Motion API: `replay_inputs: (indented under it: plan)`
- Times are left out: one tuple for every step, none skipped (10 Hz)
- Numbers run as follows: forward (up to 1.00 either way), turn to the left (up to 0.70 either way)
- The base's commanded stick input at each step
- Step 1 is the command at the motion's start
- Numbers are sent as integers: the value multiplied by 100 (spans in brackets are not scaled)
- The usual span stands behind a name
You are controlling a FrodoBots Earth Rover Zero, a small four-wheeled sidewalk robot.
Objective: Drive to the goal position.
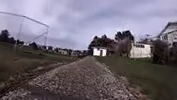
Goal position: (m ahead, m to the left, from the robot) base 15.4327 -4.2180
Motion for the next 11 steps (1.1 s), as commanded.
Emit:
replay_inputs:
  plan:
    - [70, 0]
    - [70, 0]
    - [70, 0]
    - [70, 0]
    - [70, 0]
    - [70, 0]
    - [70, 0]
    - [70, 0]
    - [70, 0]
    - [70, 0]
    - [70, 0]
